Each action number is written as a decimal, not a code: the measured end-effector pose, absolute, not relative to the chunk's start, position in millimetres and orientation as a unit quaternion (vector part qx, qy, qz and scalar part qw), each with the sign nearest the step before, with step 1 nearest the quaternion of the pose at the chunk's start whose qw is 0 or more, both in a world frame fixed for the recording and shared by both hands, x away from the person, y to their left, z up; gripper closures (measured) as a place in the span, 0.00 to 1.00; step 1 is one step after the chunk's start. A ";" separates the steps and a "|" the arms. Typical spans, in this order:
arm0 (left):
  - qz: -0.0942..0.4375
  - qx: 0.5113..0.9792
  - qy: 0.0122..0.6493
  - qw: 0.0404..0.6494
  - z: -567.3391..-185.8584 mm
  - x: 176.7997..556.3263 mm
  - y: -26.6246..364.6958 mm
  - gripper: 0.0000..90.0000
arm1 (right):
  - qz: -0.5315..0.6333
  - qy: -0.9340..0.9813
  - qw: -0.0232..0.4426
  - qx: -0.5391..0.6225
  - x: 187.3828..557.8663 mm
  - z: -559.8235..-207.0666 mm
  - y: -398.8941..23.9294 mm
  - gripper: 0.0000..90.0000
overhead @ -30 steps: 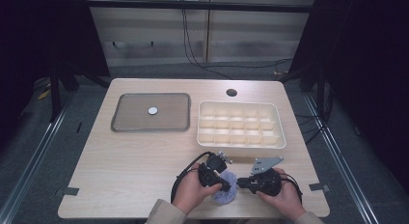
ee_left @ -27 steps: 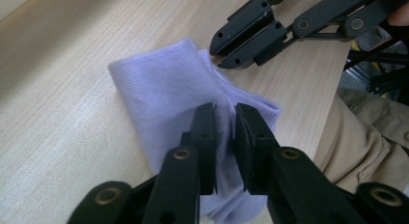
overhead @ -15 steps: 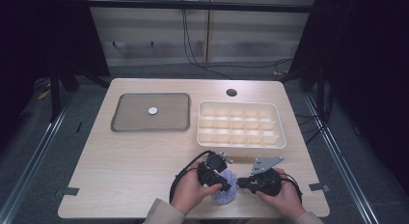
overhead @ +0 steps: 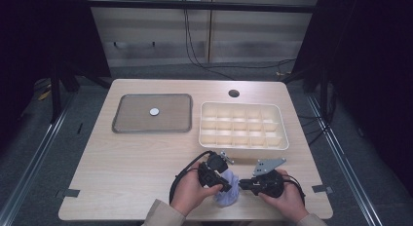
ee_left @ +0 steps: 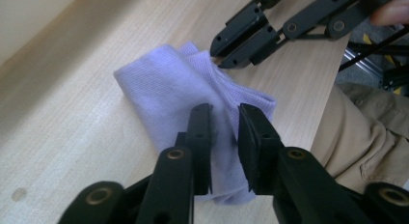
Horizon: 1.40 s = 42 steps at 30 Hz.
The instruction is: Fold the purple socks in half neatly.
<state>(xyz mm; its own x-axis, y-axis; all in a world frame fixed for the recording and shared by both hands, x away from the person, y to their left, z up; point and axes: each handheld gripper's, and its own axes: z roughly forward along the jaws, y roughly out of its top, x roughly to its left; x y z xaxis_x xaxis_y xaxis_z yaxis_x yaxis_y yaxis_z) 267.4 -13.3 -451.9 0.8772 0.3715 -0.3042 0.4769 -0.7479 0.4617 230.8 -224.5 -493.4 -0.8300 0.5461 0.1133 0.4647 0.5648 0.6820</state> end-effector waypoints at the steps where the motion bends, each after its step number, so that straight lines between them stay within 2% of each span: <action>1: -0.097 0.930 0.229 0.269 -452.6 266.4 -14.5 0.86 | 0.368 0.883 0.056 0.286 230.9 -493.5 -224.5 0.93; 7: -0.096 0.934 0.222 0.264 -463.7 263.8 -21.2 0.89 | 0.372 0.880 0.060 0.288 231.3 -492.1 -226.1 0.94; 13: -0.085 0.938 0.217 0.255 -462.8 261.6 -23.9 0.89 | 0.387 0.873 0.059 0.290 231.3 -485.9 -226.6 1.00; 42: -0.088 0.937 0.205 0.268 -465.0 263.3 -24.5 0.89 | 0.415 0.860 0.074 0.288 247.4 -463.9 -209.2 1.00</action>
